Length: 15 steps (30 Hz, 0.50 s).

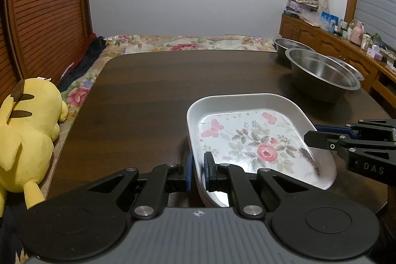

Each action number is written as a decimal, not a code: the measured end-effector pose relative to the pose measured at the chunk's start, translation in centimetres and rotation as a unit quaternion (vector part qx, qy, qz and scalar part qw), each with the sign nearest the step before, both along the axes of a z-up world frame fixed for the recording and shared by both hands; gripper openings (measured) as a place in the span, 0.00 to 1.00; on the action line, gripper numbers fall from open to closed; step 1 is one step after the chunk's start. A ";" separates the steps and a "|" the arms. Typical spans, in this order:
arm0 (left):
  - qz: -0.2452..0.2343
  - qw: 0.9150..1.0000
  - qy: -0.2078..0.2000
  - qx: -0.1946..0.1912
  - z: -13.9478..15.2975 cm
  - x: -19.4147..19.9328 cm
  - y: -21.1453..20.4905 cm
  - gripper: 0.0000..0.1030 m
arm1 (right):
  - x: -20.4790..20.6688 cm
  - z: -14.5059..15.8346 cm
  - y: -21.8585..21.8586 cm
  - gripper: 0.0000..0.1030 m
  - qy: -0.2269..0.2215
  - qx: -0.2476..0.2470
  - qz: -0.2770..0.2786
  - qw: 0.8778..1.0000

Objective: Organize plates and bowls

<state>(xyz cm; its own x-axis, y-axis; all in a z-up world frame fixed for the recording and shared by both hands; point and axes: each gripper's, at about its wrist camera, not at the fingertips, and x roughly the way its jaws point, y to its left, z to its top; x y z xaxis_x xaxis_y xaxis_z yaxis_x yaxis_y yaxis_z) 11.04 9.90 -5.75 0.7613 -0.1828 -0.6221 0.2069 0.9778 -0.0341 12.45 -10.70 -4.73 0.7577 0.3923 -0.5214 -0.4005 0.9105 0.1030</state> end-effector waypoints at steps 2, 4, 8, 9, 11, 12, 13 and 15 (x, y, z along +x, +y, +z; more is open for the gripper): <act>0.000 1.000 0.001 -0.001 0.0 0.1 0.0 0.11 | 0.0 0.0 0.1 0.16 -0.002 -0.002 0.000 1.000; 0.001 1.000 0.001 -0.004 -0.1 0.1 0.1 0.11 | -0.1 0.0 0.1 0.16 -0.006 -0.005 0.000 1.000; 0.002 1.000 -0.001 -0.009 0.1 0.1 0.3 0.11 | 0.0 0.1 -0.2 0.15 -0.006 0.007 -0.004 1.000; 0.002 1.000 -0.003 -0.009 0.2 0.1 0.3 0.11 | 0.0 0.3 -0.2 0.15 -0.008 0.009 -0.006 1.000; 0.002 1.000 -0.006 -0.008 0.5 0.1 0.2 0.11 | -0.1 0.7 -0.5 0.15 -0.015 0.015 -0.009 1.000; 0.003 1.000 -0.008 -0.008 0.7 0.2 0.2 0.11 | -0.2 0.9 -0.7 0.15 -0.017 0.017 -0.010 1.000; 0.003 1.000 -0.010 -0.008 0.9 0.2 0.2 0.11 | -0.2 1.2 -0.9 0.15 -0.019 0.021 -0.011 1.000; 0.004 1.000 -0.015 -0.008 1.3 0.2 0.1 0.11 | -0.3 1.7 -1.3 0.15 -0.025 0.028 -0.014 0.999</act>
